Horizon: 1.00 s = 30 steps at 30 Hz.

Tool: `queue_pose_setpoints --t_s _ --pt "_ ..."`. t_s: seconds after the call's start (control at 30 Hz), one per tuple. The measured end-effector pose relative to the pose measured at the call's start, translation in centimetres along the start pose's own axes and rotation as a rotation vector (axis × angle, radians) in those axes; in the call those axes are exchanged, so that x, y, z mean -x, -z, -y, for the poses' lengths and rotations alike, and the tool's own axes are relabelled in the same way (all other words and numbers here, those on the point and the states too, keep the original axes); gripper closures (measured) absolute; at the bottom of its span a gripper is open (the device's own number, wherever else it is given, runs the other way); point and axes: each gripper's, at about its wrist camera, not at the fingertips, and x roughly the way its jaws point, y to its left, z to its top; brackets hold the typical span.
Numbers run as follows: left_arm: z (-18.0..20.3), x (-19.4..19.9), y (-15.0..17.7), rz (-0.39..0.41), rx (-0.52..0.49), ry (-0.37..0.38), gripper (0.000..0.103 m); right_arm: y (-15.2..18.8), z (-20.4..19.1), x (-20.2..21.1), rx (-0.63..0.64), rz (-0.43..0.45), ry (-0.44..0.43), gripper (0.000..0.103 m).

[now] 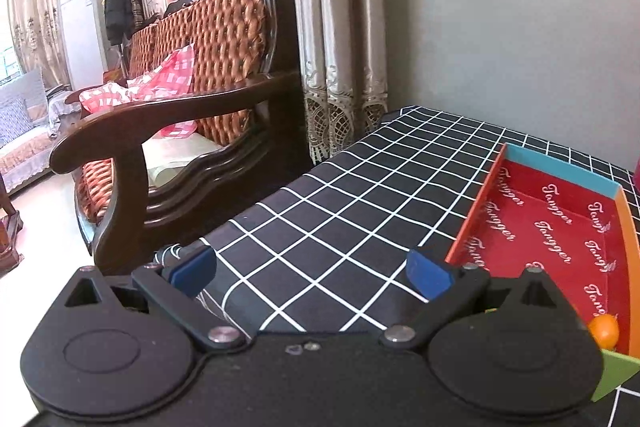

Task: Organize fruits
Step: 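Carry the dark lump over the box and open the right gripper, then lower the left gripper onto the other dark brown lump and close it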

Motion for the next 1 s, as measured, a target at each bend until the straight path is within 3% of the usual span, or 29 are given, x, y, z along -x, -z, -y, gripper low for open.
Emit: queue_pose_setpoints --t_s 0.33,0.73,0.77,0.83,0.9,1.0 --pt "-1.2 -0.4 -0.1 -0.004 0.002 -0.021 0.008 0.7 -4.7 -0.9 0.093 -0.011 -0.109 0.065" --pt "-2.1 -0.7 -0.1 -0.007 0.002 -0.041 0.007 1.4 -7.1 -2.7 0.164 -0.065 -0.134 0.064" --pt "-2.1 -0.8 -0.2 -0.007 0.003 -0.042 0.007 1.5 -7.3 -2.8 0.173 -0.07 -0.131 0.061" --pt "-2.2 -0.8 -0.2 -0.006 0.005 -0.044 0.007 1.7 -7.6 -2.7 0.185 -0.057 -0.127 0.039" --pt "-2.1 -0.7 -0.2 -0.007 0.007 -0.042 0.007 1.7 -7.8 -2.1 0.194 -0.024 -0.118 0.027" --pt "-1.7 -0.6 -0.2 -0.007 0.001 -0.033 0.007 1.5 -7.8 -1.2 0.206 0.03 -0.073 0.025"
